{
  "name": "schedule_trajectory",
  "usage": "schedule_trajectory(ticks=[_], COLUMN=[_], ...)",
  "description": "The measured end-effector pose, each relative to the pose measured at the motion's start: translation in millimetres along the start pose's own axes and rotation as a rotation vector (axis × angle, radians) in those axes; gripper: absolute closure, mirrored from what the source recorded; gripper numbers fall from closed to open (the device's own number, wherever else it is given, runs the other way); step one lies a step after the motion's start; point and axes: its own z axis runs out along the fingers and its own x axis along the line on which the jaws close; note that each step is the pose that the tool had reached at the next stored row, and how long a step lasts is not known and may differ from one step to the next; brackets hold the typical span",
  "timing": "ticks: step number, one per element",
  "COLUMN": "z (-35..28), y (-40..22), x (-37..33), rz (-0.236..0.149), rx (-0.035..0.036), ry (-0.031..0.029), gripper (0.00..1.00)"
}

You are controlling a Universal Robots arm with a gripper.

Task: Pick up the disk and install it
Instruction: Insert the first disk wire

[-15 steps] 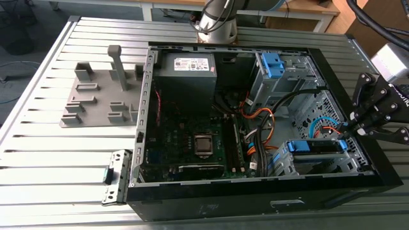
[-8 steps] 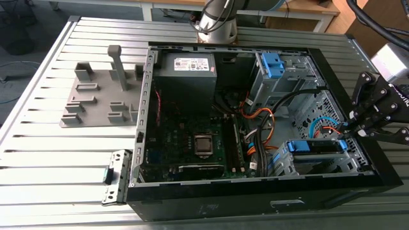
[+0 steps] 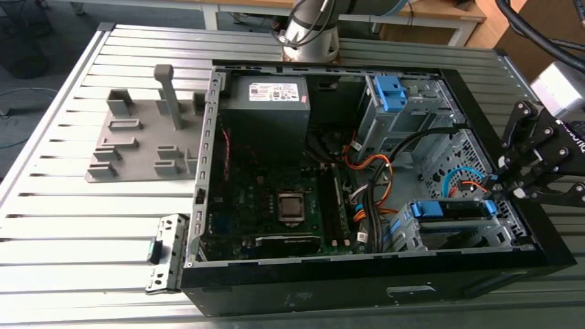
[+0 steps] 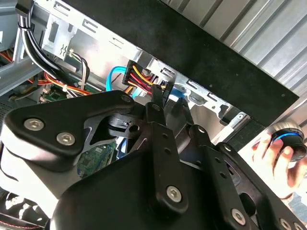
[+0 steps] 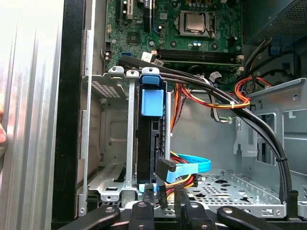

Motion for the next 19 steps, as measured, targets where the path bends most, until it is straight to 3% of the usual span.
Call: schedule_trajectory(ticks=[7,13,19], z=[6.6,12.3,12.8], y=[-0.8,-2.4,-2.6], x=[0.2,-1.3,-2.1], rz=[0.001,0.001,0.001], rx=[-0.0004,-0.0007,-0.0006], ry=[0.0113,0.0121,0.0121], gripper=[0.69,0.69,0.69])
